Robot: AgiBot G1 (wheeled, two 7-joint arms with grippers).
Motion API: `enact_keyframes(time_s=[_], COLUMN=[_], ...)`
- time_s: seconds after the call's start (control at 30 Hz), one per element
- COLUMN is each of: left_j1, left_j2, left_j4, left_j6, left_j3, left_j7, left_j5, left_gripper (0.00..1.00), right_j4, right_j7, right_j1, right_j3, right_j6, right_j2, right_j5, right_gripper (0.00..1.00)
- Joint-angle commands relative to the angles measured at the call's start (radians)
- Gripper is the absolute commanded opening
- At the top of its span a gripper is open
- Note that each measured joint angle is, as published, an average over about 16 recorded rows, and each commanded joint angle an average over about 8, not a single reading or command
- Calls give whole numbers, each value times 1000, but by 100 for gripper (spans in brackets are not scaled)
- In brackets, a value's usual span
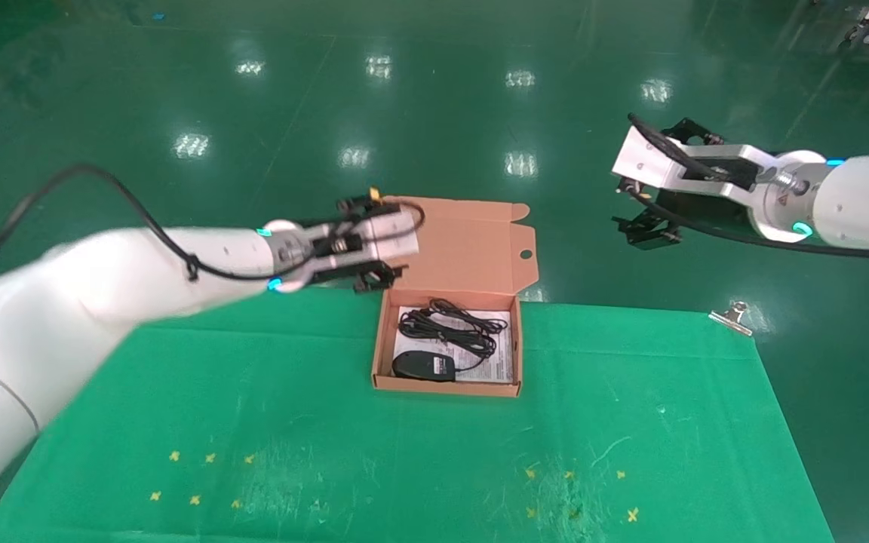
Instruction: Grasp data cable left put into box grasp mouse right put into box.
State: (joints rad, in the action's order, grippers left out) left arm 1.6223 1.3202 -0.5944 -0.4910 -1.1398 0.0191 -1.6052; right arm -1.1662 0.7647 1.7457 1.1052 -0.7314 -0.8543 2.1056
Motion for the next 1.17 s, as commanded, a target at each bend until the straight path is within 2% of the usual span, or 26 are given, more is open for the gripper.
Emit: enact_keyframes(time_s=[0.03, 0.23, 1.07, 1.17], left_j1=[26, 17, -222, -237], left_j2=[1, -26, -315, -332], left_j4=[17, 0, -292, -310], left_j6=[1, -42, -449, -474], left_j3=[4, 42, 388, 410], left_j7=[-13, -27, -103, -108], left_j5=[0, 40, 393, 415], left_gripper=[100, 100, 100, 100], right_j4=[-5, -13, -57, -60], right_j7=[-7, -37, -264, -278], right_j1=[19, 5, -280, -297], right_j3=[1, -26, -363, -383], right_j6=[-11, -56, -354, -372], right_j2=[2, 12, 110, 115], right_j5=[11, -36, -600, -634], right_gripper=[100, 100, 100, 100])
